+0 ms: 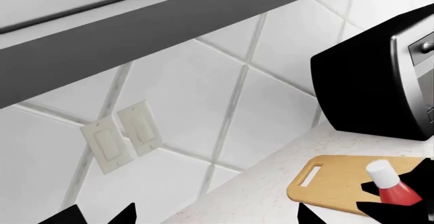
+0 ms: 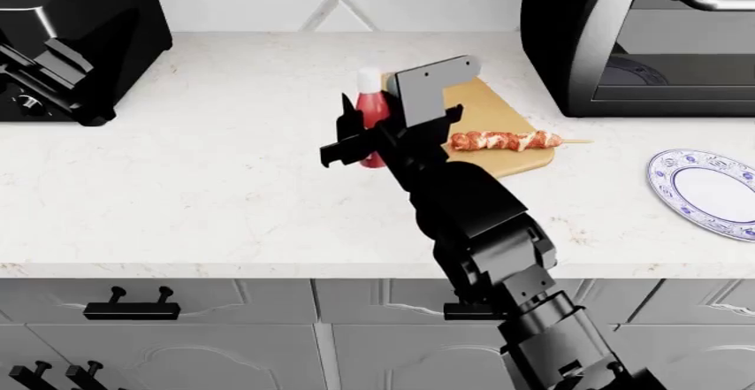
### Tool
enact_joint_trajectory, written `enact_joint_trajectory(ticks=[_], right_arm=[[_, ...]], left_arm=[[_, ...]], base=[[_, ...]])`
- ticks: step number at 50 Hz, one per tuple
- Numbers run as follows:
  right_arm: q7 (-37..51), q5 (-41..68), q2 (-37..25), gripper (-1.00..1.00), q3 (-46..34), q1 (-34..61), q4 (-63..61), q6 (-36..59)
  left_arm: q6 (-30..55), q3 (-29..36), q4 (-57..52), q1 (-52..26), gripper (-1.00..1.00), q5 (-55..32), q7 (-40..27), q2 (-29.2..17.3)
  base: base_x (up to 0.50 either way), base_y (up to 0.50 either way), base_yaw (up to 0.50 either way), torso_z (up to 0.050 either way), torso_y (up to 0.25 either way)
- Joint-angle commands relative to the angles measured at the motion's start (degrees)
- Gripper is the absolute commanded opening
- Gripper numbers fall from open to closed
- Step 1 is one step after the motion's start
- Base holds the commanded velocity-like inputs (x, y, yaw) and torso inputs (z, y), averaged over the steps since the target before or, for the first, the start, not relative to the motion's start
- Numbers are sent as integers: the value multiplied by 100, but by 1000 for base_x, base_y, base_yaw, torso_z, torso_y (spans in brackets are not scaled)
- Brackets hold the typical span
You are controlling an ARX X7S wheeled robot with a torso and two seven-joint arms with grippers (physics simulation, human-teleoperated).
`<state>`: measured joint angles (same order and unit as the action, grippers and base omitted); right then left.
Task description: Pick the skewer from the plate and place it on the cutting board. Then pick the condiment bottle from the cabinet and place it next to the cutting board.
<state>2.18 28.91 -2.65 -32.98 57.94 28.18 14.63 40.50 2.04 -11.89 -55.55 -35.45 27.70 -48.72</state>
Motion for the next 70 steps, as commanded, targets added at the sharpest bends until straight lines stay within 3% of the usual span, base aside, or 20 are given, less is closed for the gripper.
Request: enact_joint_trajectory(ticks=[1,20,27,38,47,55,70], right_arm=[[39,19,12,-100,-79,7,78,-82],[-25,246,103,-100,-209,18,574,-356],[-123,216,244,-100,-428,155,1385,-1030],[267,2016,263,-100,-2954,770,3037,-3249],[548,3337,264,-100,-4710,1008,3386,-4028],[688,3769,264,-100,-5267,1054,3464,-4179],[691,3968,264,-100,-5441,1027,3482,-3973]], left_arm=[[20,2,-13,-22,100,-27,4,-11],[-57,18,31,24,100,-1,19,-6],[-67,2,37,37,100,-4,21,-27],[-108,4,97,54,100,21,33,-44],[-95,-18,86,62,100,-1,37,-76],[-102,-11,89,67,100,-3,41,-80],[-101,5,81,60,100,-12,36,-77]], base=[[0,0,0,0,0],[0,0,0,0,0],[0,0,0,0,0],[0,0,0,0,1],[0,0,0,0,0],[0,0,0,0,0],[0,0,0,0,1]])
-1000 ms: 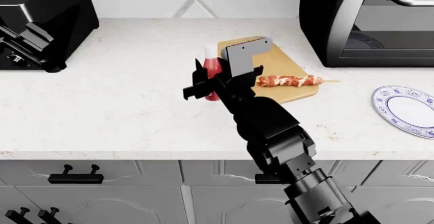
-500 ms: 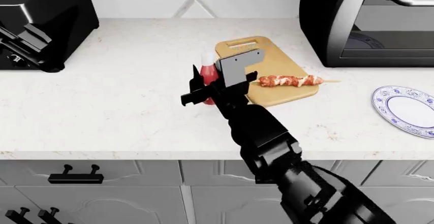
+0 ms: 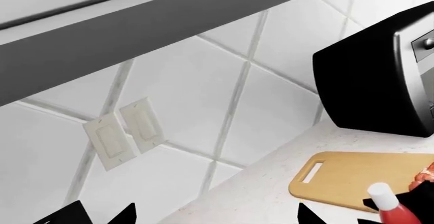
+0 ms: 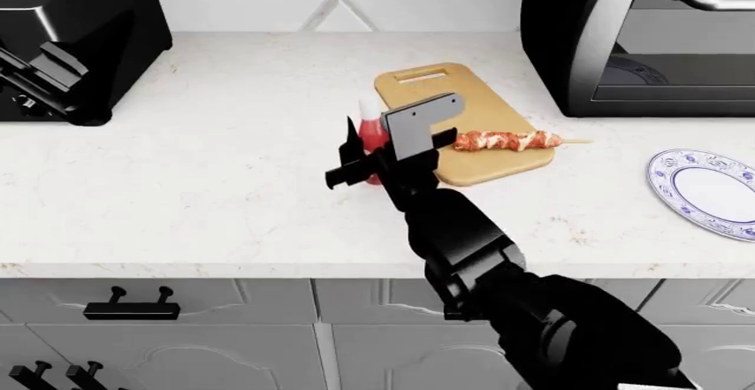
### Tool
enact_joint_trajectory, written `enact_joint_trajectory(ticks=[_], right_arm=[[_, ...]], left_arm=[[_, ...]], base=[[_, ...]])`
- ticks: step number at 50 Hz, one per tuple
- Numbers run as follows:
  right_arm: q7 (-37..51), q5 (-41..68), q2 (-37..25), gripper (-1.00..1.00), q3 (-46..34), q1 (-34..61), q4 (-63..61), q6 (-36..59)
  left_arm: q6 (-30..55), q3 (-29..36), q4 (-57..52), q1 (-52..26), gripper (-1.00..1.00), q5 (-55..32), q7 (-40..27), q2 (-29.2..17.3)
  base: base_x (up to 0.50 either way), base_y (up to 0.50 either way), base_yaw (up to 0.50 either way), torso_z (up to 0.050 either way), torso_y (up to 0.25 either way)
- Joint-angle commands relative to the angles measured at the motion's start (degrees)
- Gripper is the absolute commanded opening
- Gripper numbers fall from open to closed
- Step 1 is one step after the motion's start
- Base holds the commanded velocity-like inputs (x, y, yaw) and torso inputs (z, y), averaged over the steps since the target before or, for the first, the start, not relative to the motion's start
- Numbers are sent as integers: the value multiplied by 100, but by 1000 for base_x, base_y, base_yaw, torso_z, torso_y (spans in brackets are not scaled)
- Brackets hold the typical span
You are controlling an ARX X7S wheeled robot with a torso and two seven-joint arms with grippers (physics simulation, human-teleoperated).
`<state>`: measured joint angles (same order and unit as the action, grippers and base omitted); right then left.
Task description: Pick the skewer from the plate and place it on the cutting board. Then pick the condiment bottle from the cabinet and place it next to the cutting board.
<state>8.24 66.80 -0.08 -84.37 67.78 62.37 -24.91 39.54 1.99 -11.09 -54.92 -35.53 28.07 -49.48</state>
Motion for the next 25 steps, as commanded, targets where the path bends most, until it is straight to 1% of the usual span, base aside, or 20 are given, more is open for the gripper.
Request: enact_joint_trajectory(ticks=[1,3,4,25], right_arm=[[79,181,7,-100,-305,48,58,-6],[70,186,7,-100,-307,57,54,9],[70,182,7,100,-311,62,51,13],[211,58,6,100,-340,176,-63,94]], left_arm=[[-7,10,2,-4,100,-3,-2,2],[-9,11,2,-7,100,-4,-3,4],[-7,12,0,-14,100,-8,-4,7],[24,-19,-49,-61,100,-76,-16,-1]], base=[[0,0,0,0,0],[0,0,0,0,0],[0,0,0,0,0],[0,0,0,0,0]])
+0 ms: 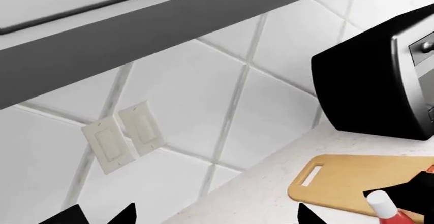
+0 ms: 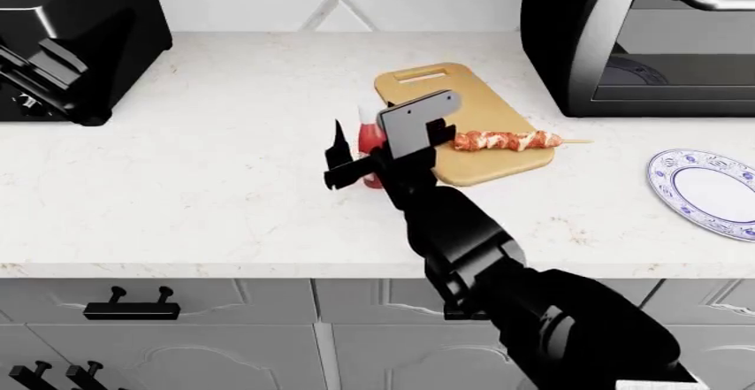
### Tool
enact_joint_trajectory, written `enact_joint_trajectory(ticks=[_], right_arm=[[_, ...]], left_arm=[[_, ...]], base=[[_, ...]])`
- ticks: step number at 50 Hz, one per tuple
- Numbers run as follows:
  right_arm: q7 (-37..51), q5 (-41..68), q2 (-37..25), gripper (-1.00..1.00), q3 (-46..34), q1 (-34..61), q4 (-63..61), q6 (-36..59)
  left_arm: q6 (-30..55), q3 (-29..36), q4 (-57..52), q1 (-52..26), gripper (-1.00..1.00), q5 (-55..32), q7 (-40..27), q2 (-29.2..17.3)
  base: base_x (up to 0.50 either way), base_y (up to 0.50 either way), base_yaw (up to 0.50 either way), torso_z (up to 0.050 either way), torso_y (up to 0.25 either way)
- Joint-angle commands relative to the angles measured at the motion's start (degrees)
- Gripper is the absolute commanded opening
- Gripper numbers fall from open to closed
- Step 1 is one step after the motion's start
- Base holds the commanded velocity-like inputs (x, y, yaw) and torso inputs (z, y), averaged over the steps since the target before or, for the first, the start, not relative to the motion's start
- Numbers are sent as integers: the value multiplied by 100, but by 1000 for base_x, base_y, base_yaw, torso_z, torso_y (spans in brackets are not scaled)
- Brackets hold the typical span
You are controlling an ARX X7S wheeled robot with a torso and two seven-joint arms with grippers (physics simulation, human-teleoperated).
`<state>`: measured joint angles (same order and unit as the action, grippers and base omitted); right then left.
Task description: Pick the skewer from the plate and place it on the cutting board. Then pick the condiment bottle from the cabinet and place it next to the cutting board.
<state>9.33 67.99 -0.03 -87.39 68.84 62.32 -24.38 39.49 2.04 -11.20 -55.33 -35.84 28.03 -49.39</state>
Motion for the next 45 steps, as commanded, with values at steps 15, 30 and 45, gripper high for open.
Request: enact_joint_trajectory(ticks=[15,30,45], right_arm=[[1861,-286,-1296,100,-249,575,-2814,598],[3462,-271,-2885,100,-311,1579,-5892,1508],[4200,157,-4456,100,-361,2697,-8516,2618]], left_arm=[[105,-10,-163,-75,100,-136,-29,13],[241,32,-335,-203,100,-237,-101,69],[963,-956,-1774,411,100,-1373,-636,-223]], base=[[0,0,0,1,0],[0,0,0,0,0],[0,0,0,0,0]])
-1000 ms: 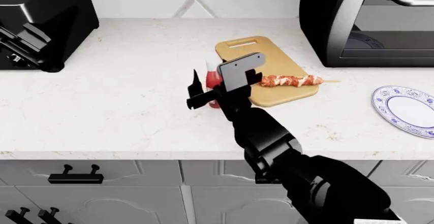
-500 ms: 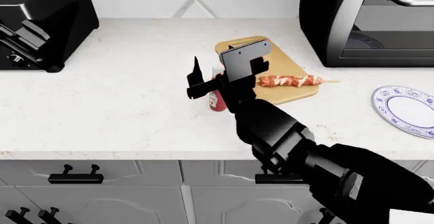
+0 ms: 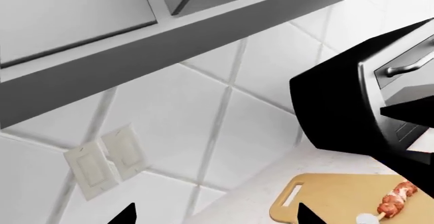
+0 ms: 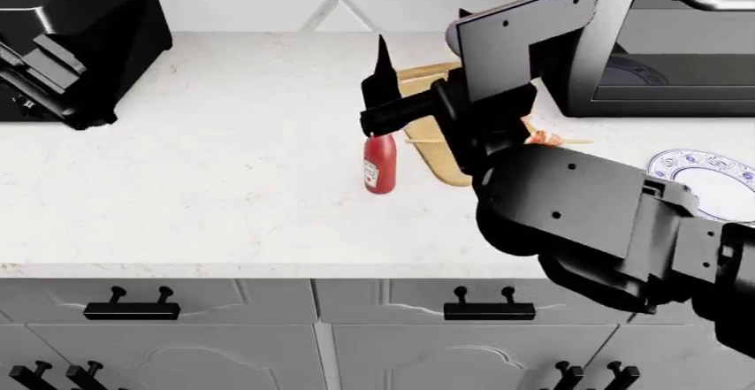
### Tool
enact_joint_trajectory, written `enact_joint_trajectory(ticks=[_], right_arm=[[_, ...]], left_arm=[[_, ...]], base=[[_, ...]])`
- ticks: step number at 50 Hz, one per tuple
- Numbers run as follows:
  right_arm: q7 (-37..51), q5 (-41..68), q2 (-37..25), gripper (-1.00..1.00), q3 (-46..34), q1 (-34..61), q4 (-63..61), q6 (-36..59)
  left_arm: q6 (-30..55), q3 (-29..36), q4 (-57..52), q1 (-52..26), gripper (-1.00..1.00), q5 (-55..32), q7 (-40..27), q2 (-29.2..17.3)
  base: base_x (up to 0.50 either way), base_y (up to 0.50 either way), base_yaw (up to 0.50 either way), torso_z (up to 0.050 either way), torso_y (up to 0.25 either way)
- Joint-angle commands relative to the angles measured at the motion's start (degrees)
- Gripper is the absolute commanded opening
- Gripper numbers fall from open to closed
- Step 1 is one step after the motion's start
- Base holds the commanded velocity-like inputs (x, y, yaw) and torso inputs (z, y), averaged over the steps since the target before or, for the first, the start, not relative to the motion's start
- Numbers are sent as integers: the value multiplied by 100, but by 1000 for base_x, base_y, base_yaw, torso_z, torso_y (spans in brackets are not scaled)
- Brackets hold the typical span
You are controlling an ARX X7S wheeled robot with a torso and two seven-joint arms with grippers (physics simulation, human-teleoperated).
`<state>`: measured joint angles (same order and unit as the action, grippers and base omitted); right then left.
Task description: Pick the skewer from the plate and place it on the cutting board. Then pick the condiment bottle from the cabinet and place it next to the cutting board.
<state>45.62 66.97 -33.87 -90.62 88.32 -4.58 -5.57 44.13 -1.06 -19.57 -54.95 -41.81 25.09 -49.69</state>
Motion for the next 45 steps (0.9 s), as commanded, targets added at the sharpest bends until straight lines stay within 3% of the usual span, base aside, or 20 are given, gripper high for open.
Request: enact_joint_trajectory(ticks=[1,12,31,45], right_arm=[[580,293,-1152,100,-38,786,-1939,775],[621,655,-2386,100,1,1307,-3217,1254],[165,760,-4824,100,40,1426,-4521,1199],[154,739,-5609,100,-85,1233,-4843,1202]], left_arm=[[565,-734,-1033,414,100,-883,-391,-214],[1242,-2030,-2189,1136,100,-2503,-1151,-265],[1107,-2693,-2822,2496,100,-2347,-1483,250],[1021,-2901,-3140,3158,100,-2170,-1497,449]], base=[[0,0,0,0,0],[0,0,0,0,0],[0,0,0,0,0],[0,0,0,0,0]])
